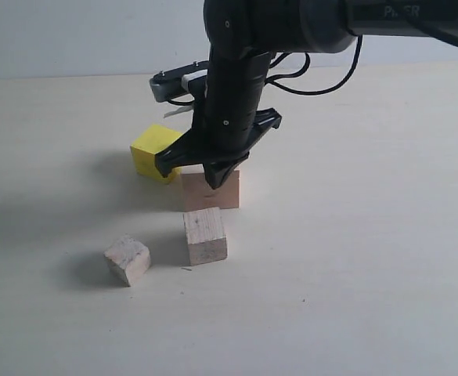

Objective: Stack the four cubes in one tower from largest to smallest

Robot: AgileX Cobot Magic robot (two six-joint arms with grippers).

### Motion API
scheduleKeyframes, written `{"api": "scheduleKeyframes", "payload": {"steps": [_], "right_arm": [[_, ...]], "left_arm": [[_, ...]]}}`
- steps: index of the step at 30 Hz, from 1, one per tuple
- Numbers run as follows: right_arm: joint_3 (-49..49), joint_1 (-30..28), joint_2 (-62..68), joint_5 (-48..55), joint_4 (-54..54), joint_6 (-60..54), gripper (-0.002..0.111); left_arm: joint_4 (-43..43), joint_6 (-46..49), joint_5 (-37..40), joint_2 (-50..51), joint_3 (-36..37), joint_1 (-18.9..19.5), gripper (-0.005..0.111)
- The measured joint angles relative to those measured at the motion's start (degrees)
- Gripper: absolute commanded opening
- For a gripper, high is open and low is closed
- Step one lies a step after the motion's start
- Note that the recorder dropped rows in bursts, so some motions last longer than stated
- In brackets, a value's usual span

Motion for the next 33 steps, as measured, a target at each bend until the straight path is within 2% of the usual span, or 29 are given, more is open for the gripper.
{"api": "scheduleKeyframes", "payload": {"steps": [12,19,23,28,33], "right_arm": [[0.0,0.0,-4.4,1.0,3.0,-2.2,0.000],[0.0,-2.3,-20.9,-5.4,-0.9,-2.6,0.000],[1.4,-3.5,-31.4,-10.4,-6.6,-0.7,0.000],[10.8,-3.5,-41.7,-17.7,-11.2,2.5,0.000],[26.9,-3.5,-52.5,-31.1,-11.7,4.4,0.000]], "left_arm": [[0.0,0.0,0.0,0.0,0.0,0.0,0.000],[0.0,0.0,-0.8,0.0,0.0,0.0,0.000],[0.0,0.0,-1.9,0.0,0.0,0.0,0.000],[0.0,0.0,-2.6,0.0,0.0,0.0,0.000],[0.0,0.0,-3.1,0.0,0.0,0.0,0.000]]}}
